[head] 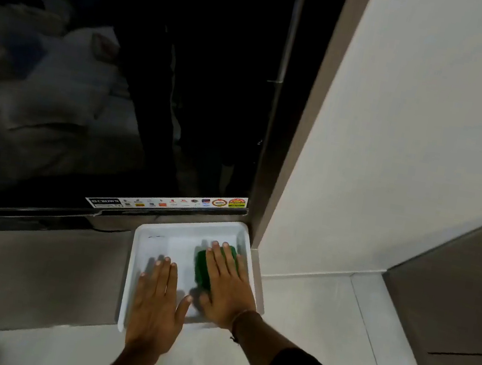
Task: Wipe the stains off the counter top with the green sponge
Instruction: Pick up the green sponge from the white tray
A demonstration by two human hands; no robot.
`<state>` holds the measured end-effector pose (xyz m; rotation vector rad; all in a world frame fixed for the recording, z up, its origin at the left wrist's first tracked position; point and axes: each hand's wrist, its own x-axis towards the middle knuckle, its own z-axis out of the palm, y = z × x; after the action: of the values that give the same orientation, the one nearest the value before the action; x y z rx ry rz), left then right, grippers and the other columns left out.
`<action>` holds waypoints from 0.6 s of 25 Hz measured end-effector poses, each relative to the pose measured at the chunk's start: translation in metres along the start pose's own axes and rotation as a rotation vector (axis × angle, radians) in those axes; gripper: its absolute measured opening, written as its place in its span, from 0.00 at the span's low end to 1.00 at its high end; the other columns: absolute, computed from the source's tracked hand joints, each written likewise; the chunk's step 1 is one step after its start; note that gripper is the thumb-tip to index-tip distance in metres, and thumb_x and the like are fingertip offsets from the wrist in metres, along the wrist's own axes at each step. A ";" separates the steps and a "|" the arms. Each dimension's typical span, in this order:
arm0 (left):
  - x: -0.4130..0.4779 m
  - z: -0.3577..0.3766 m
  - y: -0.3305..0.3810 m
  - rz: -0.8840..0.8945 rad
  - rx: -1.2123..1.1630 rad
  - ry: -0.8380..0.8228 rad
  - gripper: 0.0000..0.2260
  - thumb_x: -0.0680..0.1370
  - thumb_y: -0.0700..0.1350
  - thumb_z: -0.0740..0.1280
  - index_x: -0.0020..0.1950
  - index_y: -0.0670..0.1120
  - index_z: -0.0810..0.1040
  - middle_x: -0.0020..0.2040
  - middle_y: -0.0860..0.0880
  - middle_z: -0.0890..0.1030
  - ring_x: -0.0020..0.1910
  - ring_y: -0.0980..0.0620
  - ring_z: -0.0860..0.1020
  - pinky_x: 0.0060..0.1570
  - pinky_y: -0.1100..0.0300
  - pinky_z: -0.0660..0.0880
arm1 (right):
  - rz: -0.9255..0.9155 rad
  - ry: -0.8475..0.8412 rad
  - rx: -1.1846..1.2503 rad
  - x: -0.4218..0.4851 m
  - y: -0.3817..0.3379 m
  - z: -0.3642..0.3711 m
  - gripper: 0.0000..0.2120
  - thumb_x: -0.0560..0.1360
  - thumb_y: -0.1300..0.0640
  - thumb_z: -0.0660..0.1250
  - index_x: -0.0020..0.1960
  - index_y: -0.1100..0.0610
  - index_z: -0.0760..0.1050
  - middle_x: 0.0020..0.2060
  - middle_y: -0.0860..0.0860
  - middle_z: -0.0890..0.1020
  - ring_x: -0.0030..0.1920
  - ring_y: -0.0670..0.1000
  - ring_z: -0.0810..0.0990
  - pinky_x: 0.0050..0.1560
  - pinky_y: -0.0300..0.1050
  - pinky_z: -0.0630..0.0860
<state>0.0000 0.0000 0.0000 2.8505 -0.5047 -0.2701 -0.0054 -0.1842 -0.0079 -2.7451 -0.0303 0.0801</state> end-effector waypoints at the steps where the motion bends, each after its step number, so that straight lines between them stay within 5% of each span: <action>1: 0.006 0.000 -0.008 -0.014 -0.022 0.006 0.39 0.82 0.66 0.43 0.84 0.41 0.52 0.85 0.39 0.50 0.84 0.40 0.46 0.82 0.36 0.53 | -0.005 -0.047 -0.031 0.012 0.000 0.004 0.44 0.78 0.38 0.61 0.83 0.51 0.40 0.84 0.52 0.44 0.83 0.57 0.39 0.80 0.61 0.39; 6: 0.026 0.006 -0.029 0.026 -0.009 0.007 0.37 0.83 0.64 0.47 0.83 0.40 0.54 0.85 0.39 0.52 0.84 0.41 0.47 0.81 0.37 0.54 | 0.017 -0.251 -0.219 0.035 0.006 0.020 0.49 0.78 0.52 0.70 0.83 0.53 0.38 0.84 0.55 0.42 0.82 0.59 0.38 0.78 0.61 0.36; 15: 0.029 0.004 -0.027 0.041 0.005 -0.002 0.36 0.83 0.63 0.48 0.83 0.39 0.54 0.85 0.38 0.52 0.84 0.40 0.48 0.81 0.36 0.54 | 0.001 -0.147 -0.245 0.028 0.003 0.021 0.38 0.83 0.55 0.62 0.83 0.58 0.41 0.84 0.59 0.48 0.82 0.63 0.42 0.81 0.64 0.44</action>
<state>0.0348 0.0136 -0.0148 2.8410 -0.5641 -0.2643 0.0212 -0.1780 -0.0294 -2.9780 -0.0847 0.2960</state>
